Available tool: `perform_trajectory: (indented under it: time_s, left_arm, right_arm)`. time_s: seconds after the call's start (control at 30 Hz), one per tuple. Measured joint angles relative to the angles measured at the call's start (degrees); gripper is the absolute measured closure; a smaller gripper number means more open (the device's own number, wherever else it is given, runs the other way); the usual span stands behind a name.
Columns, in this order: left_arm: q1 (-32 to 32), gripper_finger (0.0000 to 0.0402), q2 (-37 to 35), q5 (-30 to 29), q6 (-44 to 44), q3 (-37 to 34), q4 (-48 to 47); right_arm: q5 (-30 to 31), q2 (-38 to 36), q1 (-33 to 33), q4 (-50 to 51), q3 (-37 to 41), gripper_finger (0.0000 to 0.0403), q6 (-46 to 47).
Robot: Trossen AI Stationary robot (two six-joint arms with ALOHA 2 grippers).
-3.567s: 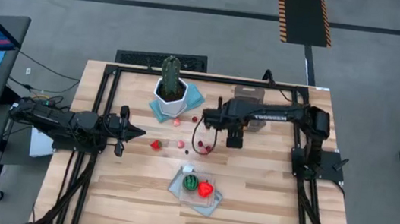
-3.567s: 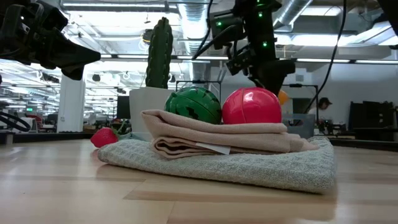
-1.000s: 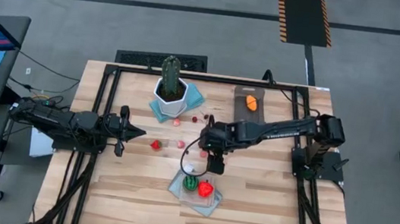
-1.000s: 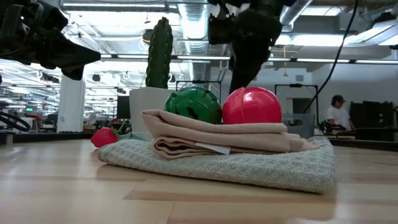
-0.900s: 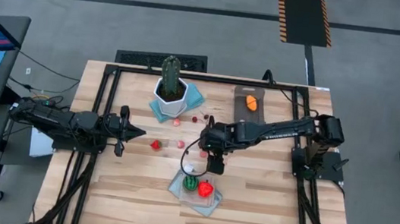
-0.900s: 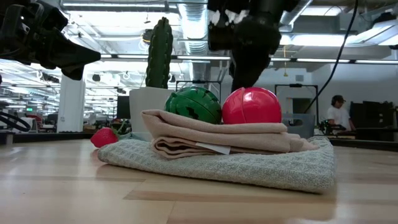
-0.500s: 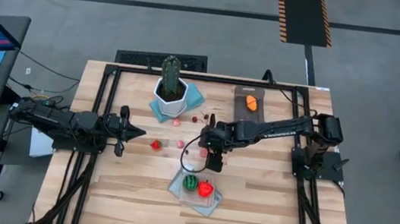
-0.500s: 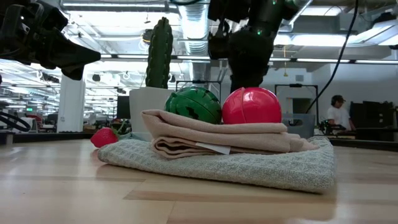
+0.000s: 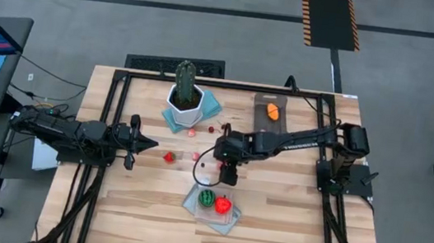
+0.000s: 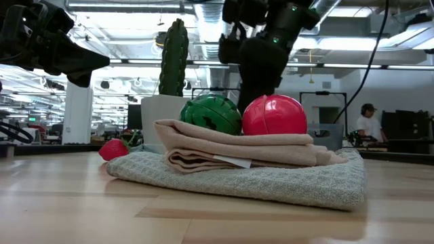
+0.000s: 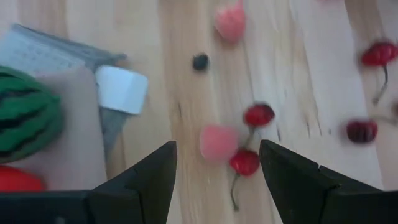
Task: Pick and placing Produce into tupperware
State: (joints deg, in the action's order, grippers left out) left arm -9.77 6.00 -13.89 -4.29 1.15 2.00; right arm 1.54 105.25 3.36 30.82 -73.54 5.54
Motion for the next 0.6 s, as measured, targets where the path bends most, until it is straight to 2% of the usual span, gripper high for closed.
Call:
perform_trajectory:
  time_s: [0.3, 0.43, 0.6]
  left_arm:
    - [-0.01, 0.0401, 0.0, 0.0, 0.0, 0.0, 0.03]
    - [0.01, 0.0401, 0.02, -0.92, 2.15, -0.26, 2.19]
    - [-0.01, 0.0401, -0.26, -0.35, -1.8, -0.26, 8.6]
  right_arm:
    - [0.02, 0.0, -0.15, -13.85, -0.07, 0.0148, -4.52]
    - [0.0, 0.0, -0.11, -15.48, -0.07, 0.0148, -4.25]
    - [0.02, 0.02, 0.33, -16.9, -0.07, 0.0148, -6.36]
